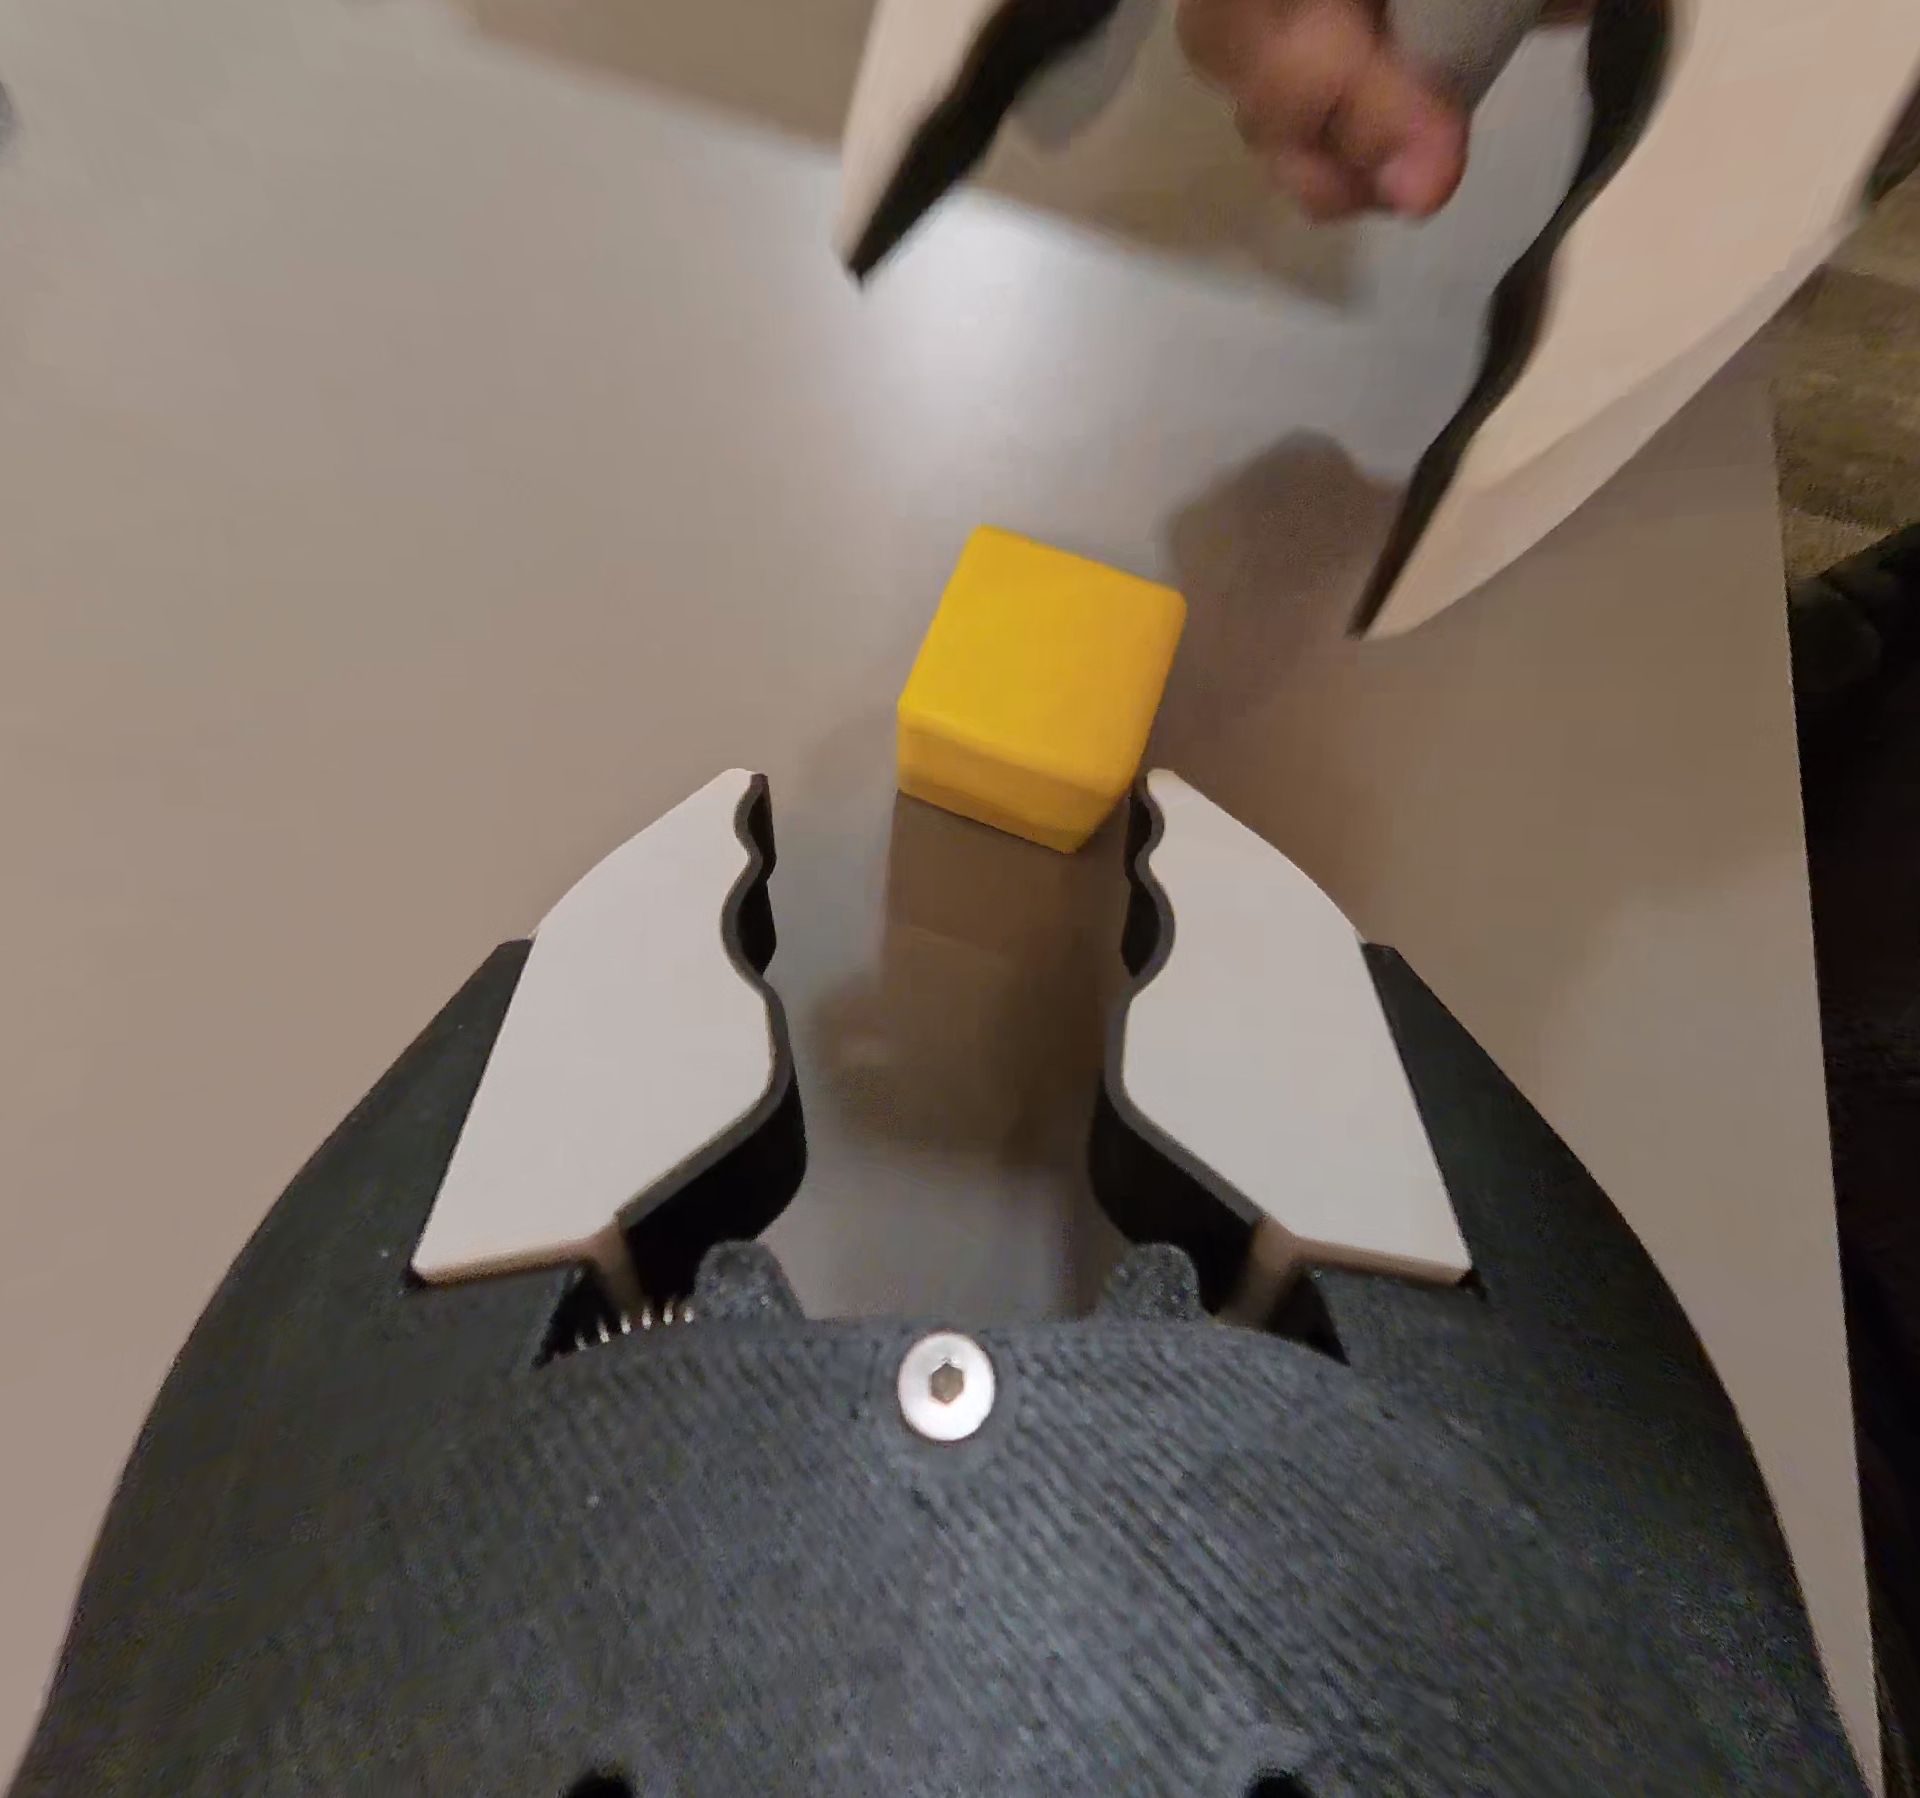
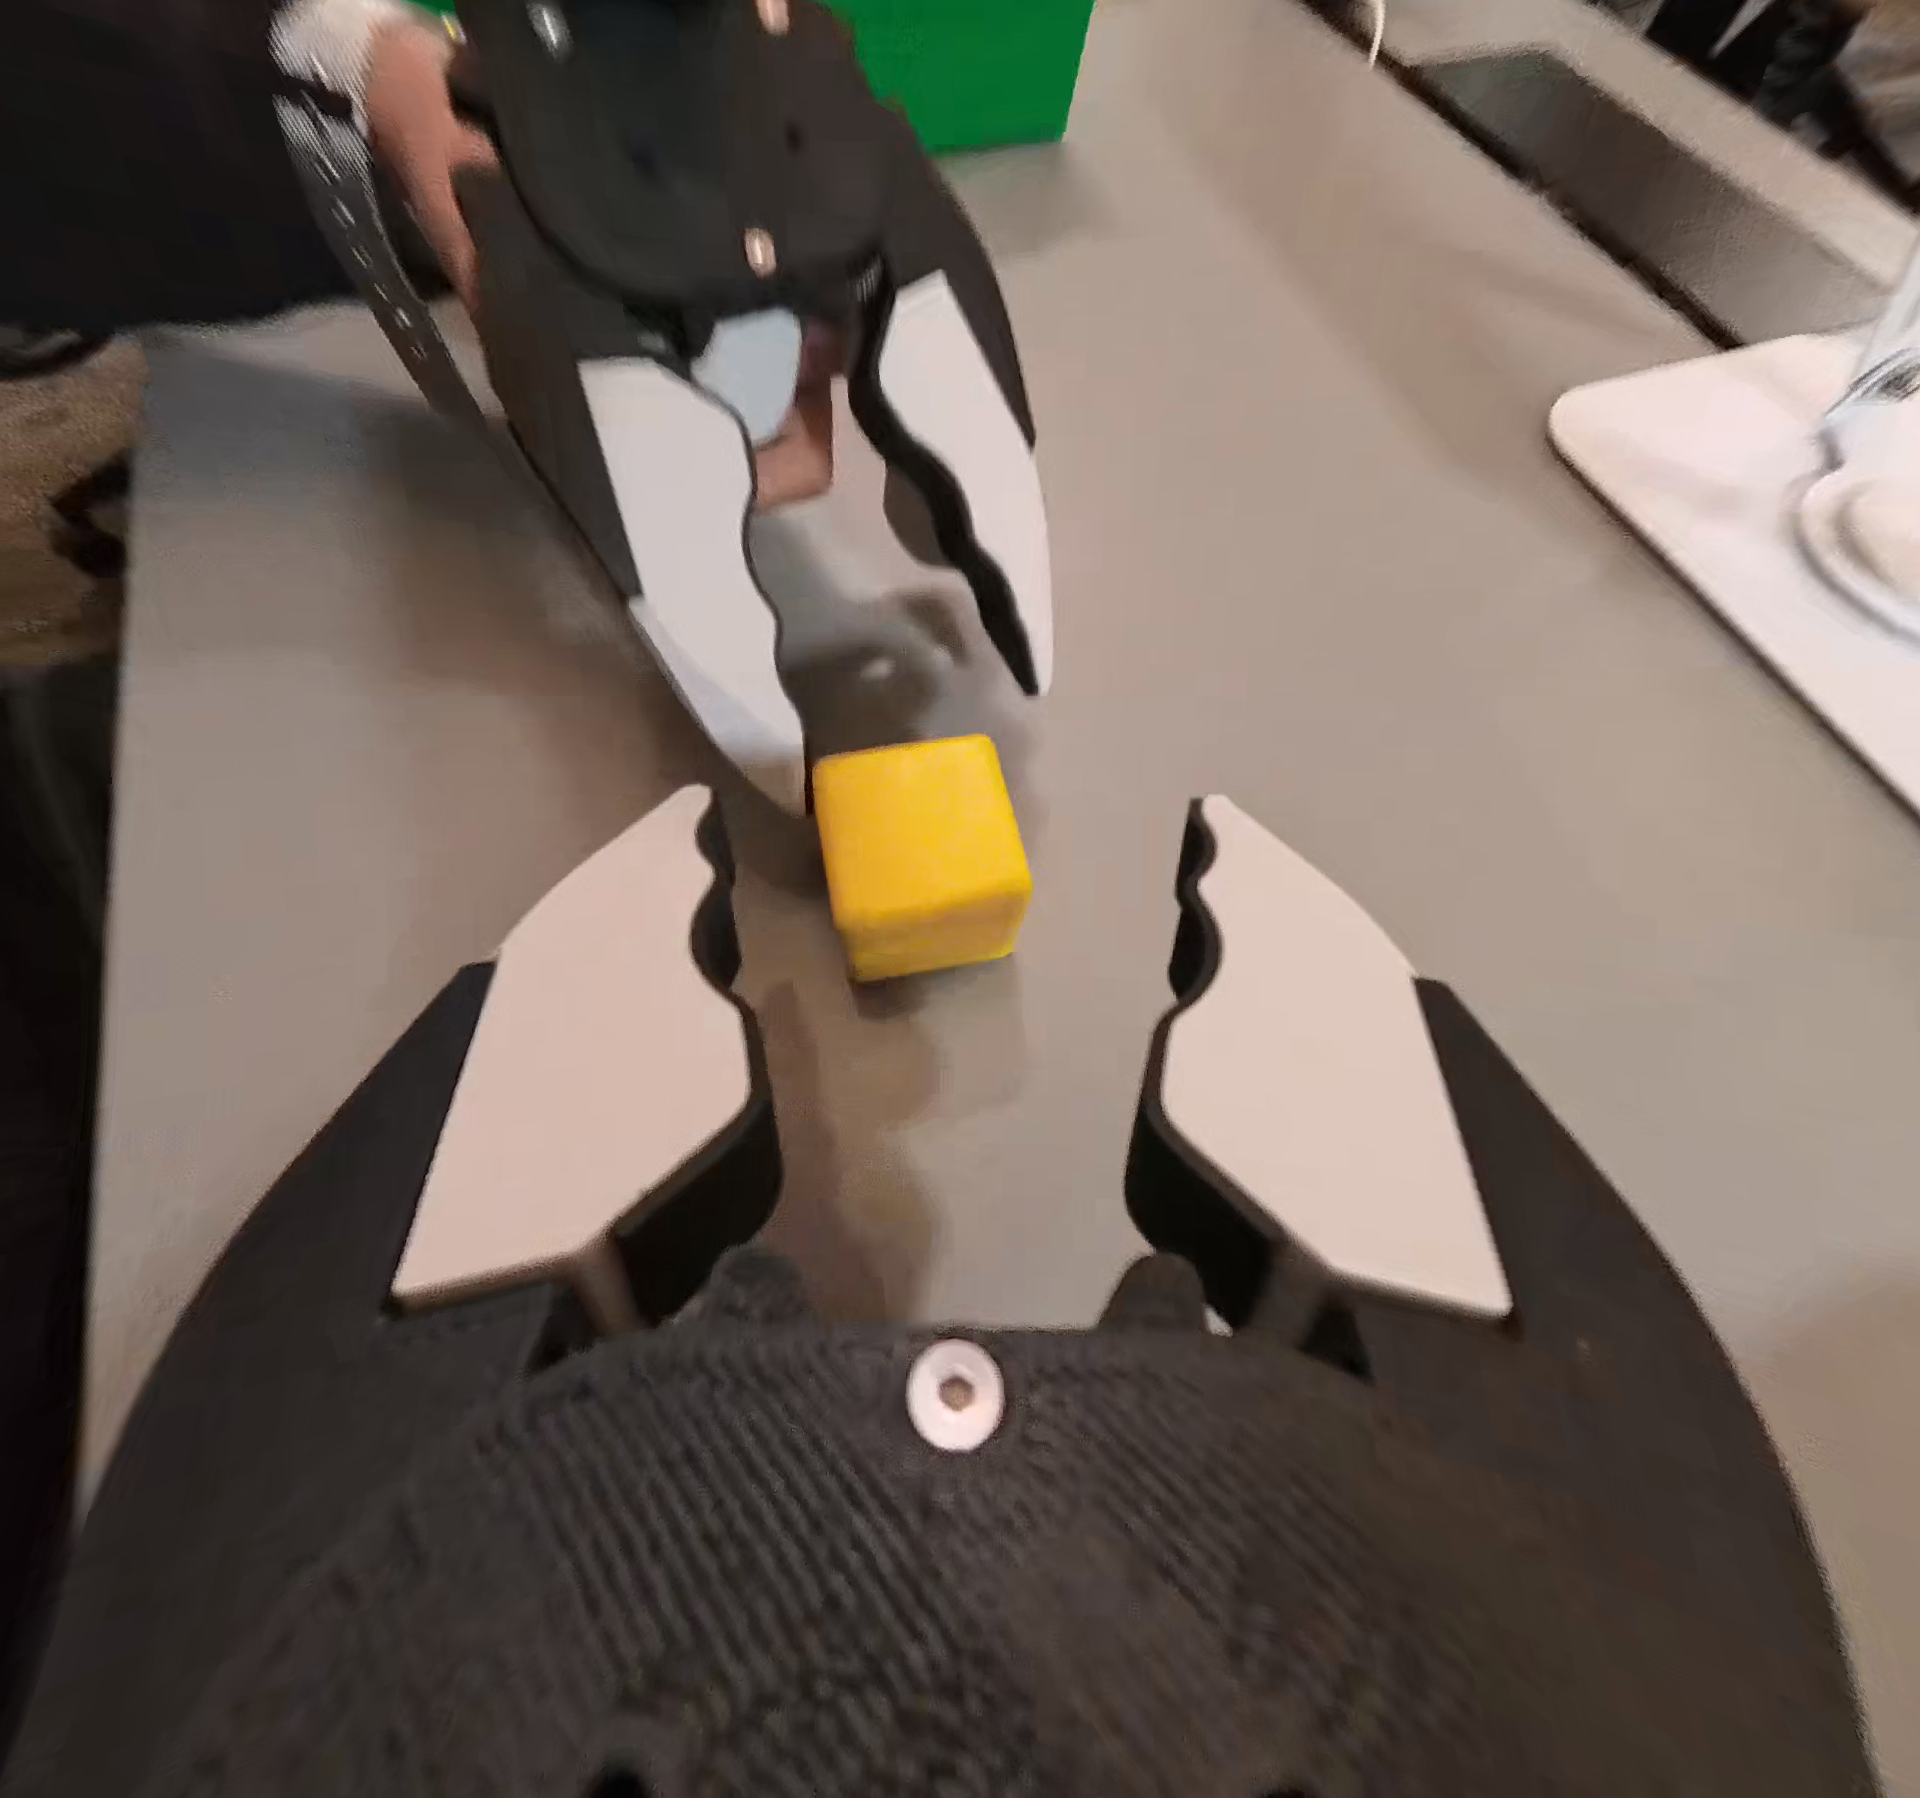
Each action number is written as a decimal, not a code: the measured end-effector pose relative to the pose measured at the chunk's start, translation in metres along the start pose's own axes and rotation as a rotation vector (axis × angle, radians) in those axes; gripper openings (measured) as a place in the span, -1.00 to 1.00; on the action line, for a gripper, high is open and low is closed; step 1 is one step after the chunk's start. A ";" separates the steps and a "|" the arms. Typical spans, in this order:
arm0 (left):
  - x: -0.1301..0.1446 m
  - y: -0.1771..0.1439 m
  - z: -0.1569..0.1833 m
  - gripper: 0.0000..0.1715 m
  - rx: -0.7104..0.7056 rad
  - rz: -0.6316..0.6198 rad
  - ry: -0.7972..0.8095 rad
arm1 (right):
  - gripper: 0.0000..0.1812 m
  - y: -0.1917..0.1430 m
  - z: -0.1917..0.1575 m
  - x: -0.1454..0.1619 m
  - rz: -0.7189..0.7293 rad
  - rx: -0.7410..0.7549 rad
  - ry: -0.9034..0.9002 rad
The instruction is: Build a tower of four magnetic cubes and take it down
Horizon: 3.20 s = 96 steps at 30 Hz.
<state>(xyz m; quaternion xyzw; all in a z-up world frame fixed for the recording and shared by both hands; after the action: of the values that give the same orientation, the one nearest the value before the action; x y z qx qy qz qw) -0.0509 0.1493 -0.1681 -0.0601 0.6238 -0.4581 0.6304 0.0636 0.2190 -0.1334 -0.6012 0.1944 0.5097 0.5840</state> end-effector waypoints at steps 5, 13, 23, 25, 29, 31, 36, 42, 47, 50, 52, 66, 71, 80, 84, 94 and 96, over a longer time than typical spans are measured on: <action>0.004 0.001 -0.006 -0.25 0.045 0.011 -0.068 | -0.15 0.023 -0.004 0.020 -0.034 -0.072 0.039; 0.008 0.005 -0.001 -0.25 0.090 -0.020 -0.036 | -0.46 0.030 -0.010 0.023 -0.100 -0.023 -0.039; -0.021 -0.028 0.001 -0.25 0.307 0.276 -0.202 | -0.46 -0.033 0.002 -0.010 0.031 0.045 -0.032; -0.022 -0.031 0.000 -0.26 0.293 0.293 -0.203 | -0.46 -0.069 0.006 -0.017 0.030 0.097 -0.012; -0.019 -0.028 0.000 -0.26 0.282 0.281 -0.196 | -0.46 -0.162 0.018 -0.013 -0.070 0.314 0.000; -0.016 -0.022 0.000 -0.26 0.289 0.261 -0.203 | -0.46 -0.209 0.032 0.002 -0.183 0.419 0.035; -0.016 -0.012 0.003 -0.26 0.289 0.223 -0.202 | -0.46 -0.273 0.068 0.086 -0.505 0.460 0.257; -0.021 -0.007 0.013 -0.26 0.285 0.215 -0.173 | -0.46 -0.286 0.095 0.170 -0.838 0.425 0.434; -0.018 -0.002 0.014 -0.26 0.284 0.193 -0.173 | -0.46 -0.286 0.105 0.187 -0.971 0.319 0.528; -0.018 -0.002 0.013 -0.26 0.284 0.194 -0.179 | -0.46 -0.286 0.108 0.191 -1.035 0.272 0.549; -0.017 -0.002 0.012 -0.26 0.285 0.195 -0.182 | -0.46 -0.284 0.107 0.193 -1.090 0.233 0.557; -0.017 -0.002 0.013 -0.26 0.286 0.185 -0.167 | -0.29 -0.271 0.116 0.190 -1.261 0.261 0.437; -0.017 -0.002 0.014 -0.26 0.286 0.186 -0.166 | -0.29 -0.278 0.119 0.169 -1.141 0.353 0.424; -0.026 -0.006 0.015 -0.28 0.265 0.258 -0.182 | -0.33 -0.263 0.087 0.065 -0.419 0.765 0.267; -0.040 -0.020 0.014 -0.33 0.167 0.407 -0.168 | -0.28 -0.234 0.053 0.042 -0.232 0.908 0.123; -0.042 -0.057 0.035 -0.49 -0.134 0.590 -0.128 | -0.74 -0.156 -0.016 0.003 0.377 0.790 0.225; -0.039 -0.063 0.038 -0.49 -0.187 0.599 -0.126 | -0.93 -0.152 -0.022 -0.005 0.459 0.788 0.245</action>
<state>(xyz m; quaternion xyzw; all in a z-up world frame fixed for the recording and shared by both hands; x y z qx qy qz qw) -0.0427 0.1192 -0.0908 0.0404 0.6130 -0.1881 0.7663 0.1961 0.2338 -0.0567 -0.3312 0.5683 0.4383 0.6126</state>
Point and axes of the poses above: each gripper's, where its closed fingertips meet, y out along the fingers, x out of its underside, z = x × y across the jaws, the point moved 7 cm from there along -y, back along the fingers, and after that the axes turned 10 degrees about -y, right-handed, at the moved point
